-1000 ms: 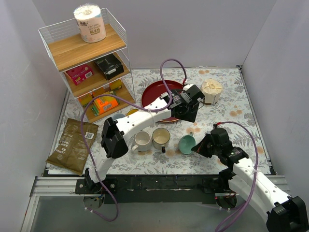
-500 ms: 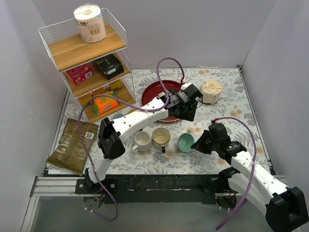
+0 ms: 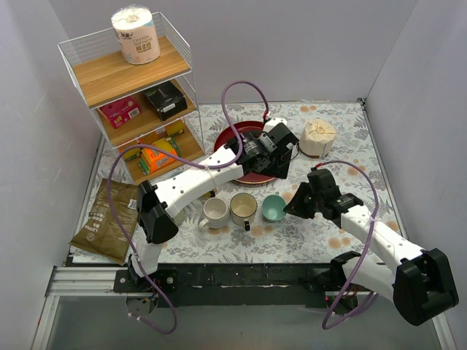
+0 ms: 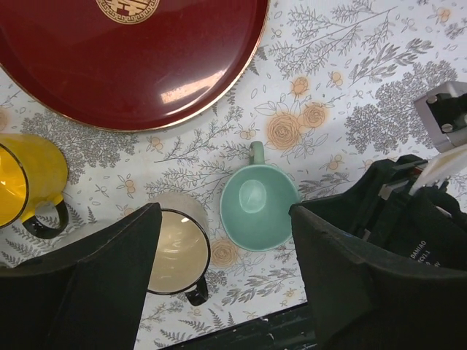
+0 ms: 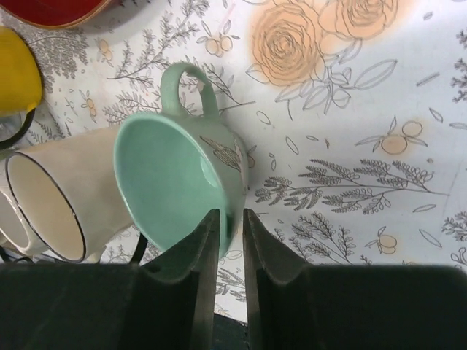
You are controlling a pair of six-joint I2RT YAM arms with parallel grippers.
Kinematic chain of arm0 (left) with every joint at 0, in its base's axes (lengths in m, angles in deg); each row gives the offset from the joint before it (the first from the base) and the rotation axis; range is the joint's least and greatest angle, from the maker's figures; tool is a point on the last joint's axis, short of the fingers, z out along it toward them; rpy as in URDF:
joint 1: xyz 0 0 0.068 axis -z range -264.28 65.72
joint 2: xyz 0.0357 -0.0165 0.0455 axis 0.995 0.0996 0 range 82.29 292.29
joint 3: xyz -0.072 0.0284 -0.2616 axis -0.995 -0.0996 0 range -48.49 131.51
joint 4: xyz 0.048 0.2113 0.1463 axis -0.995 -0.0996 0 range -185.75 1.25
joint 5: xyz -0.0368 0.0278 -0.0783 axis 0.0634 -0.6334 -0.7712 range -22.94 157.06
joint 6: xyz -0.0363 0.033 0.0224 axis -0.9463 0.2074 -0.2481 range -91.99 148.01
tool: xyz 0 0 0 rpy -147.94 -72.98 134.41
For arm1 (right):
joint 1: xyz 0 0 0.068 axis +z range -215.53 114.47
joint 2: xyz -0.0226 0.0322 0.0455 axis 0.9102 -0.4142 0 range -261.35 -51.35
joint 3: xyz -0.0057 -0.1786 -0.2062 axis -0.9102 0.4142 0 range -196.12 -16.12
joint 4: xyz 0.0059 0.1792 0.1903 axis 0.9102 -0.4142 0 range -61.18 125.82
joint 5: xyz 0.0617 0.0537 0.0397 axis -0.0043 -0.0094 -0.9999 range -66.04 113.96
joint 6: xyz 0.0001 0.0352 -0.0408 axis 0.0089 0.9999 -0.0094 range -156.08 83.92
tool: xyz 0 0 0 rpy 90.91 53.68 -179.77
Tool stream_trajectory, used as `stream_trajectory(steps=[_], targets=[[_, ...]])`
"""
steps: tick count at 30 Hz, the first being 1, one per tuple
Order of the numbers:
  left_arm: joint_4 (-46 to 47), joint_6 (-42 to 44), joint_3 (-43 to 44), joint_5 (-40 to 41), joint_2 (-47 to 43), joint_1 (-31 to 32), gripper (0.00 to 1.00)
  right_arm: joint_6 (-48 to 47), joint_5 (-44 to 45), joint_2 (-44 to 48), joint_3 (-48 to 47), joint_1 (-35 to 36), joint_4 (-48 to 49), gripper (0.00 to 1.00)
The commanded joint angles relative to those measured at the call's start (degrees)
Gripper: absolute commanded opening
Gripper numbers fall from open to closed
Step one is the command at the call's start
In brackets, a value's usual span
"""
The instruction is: Turn the mug right side up
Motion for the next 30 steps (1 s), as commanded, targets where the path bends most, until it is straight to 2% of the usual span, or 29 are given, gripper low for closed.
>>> stream_trajectory(steps=[1, 2, 4, 6, 7, 8, 9, 10, 13, 20, 25, 30], targets=[[-0.48, -0.86, -1.24, 3.23, -6.26, -0.46, 0.73, -2.28, 0.77, -0.59, -4.82, -0.03, -0.41, 0.31], [-0.48, -0.95, -1.59, 3.58, -6.43, -0.55, 0.75, -2.46, 0.78, -0.67, -5.27, -0.03, -0.50, 0.37], [-0.31, -1.04, -2.11, 3.93, -7.49, -0.55, 0.77, -2.99, 0.51, -0.76, -6.67, -0.03, -0.85, 0.43], [-0.13, -1.04, -2.73, 4.54, -8.19, -0.55, 0.92, -3.60, 0.07, -0.68, -7.64, -0.03, -1.46, 0.47], [-0.13, -1.12, -2.91, 4.72, -8.98, -0.64, 0.98, -3.69, -0.10, -0.24, -8.69, -0.03, -1.90, 0.53], [-0.05, -1.04, -3.34, 4.90, -9.51, -0.64, 0.98, -3.86, -0.10, 0.11, -9.14, -0.03, -2.77, 0.56], [0.22, -0.95, -4.22, 5.25, -10.30, -0.55, 0.98, -4.21, -0.02, 0.55, -9.66, -0.03, -3.39, 0.66], [0.39, -0.86, -5.10, 5.42, -12.04, -0.55, 0.98, -4.30, 1.38, 1.60, -10.28, -0.03, -4.35, 0.84], [2.41, -0.25, -10.98, 5.86, -18.97, -0.55, 0.98, -6.49, 4.54, 3.88, -13.79, -0.03, -8.66, 0.95], [5.67, -1.12, -22.41, 5.34, -37.95, -0.55, 0.98, -12.83, 11.84, 7.67, -22.49, -0.03, -14.37, 0.99], [1.46, -3.67, -22.68, 6.57, -45.45, -0.55, 0.98, -14.41, 17.64, 6.89, -31.34, -0.12, -19.38, 0.99], [-8.71, -6.22, -16.02, 10.69, -48.53, -0.55, 0.98, -19.06, 22.92, 4.51, -45.51, -0.21, -28.00, 0.99]])
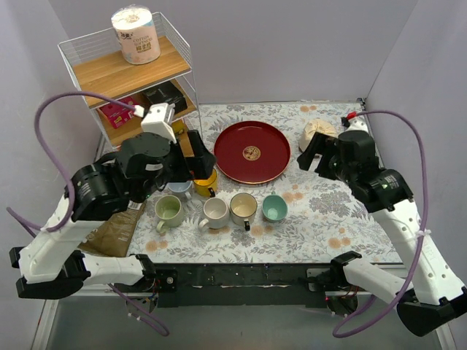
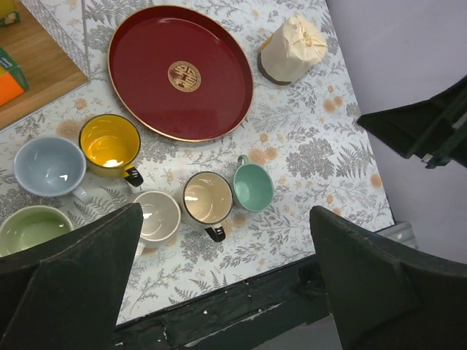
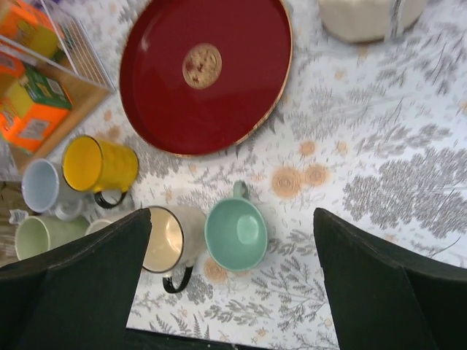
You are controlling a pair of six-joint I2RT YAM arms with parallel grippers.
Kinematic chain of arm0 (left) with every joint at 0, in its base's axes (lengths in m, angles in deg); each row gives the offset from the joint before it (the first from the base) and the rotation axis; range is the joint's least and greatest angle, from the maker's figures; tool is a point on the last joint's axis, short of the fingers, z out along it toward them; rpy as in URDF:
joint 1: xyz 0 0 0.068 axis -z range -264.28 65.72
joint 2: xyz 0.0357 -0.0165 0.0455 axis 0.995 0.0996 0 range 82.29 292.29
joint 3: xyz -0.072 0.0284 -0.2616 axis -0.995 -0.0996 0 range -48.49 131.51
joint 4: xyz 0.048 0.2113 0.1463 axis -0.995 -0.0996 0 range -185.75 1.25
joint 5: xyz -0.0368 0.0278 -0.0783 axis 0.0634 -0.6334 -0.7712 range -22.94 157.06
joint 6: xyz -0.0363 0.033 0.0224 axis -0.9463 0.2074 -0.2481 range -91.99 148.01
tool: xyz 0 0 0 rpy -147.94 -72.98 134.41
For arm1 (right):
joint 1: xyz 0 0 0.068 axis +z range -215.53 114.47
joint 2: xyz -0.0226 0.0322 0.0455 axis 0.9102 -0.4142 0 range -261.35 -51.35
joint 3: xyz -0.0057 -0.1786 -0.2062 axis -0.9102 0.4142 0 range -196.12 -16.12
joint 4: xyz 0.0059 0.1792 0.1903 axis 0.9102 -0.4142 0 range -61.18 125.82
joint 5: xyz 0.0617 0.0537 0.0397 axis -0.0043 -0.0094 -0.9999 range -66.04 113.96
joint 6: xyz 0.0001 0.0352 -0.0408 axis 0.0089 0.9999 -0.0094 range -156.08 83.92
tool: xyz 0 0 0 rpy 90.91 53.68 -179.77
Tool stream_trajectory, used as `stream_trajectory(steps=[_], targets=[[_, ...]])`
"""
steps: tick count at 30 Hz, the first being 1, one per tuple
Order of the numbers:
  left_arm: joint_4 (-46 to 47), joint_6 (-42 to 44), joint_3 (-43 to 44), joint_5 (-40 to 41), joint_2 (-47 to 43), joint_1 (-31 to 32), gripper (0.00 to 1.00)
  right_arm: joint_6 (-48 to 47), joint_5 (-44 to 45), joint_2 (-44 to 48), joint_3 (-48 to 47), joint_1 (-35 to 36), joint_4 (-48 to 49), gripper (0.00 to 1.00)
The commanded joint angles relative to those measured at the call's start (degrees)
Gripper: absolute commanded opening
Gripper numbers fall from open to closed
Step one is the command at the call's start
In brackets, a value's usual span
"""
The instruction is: Turn the mug right side up
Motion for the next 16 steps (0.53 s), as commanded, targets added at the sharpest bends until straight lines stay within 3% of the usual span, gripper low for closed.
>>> stream_trajectory(steps=[1, 5, 16], targets=[[-10.20, -2.70, 6.20, 5.04, -0.19, -0.29, 0.98, -5.60, 8.19, -0.95, -13.25, -0.18, -6.45, 0.99], [-13.99, -2.97, 10.43, 6.53, -1.42, -0.29, 0.98, -6.14, 9.34, -0.08, -20.29, -0.18, -8.04, 0.98], [-14.53, -1.30, 13.51, 6.36, -1.60, -0.20, 0.98, -6.40, 9.87, 1.51, -24.88, -0.18, -9.01, 0.99]])
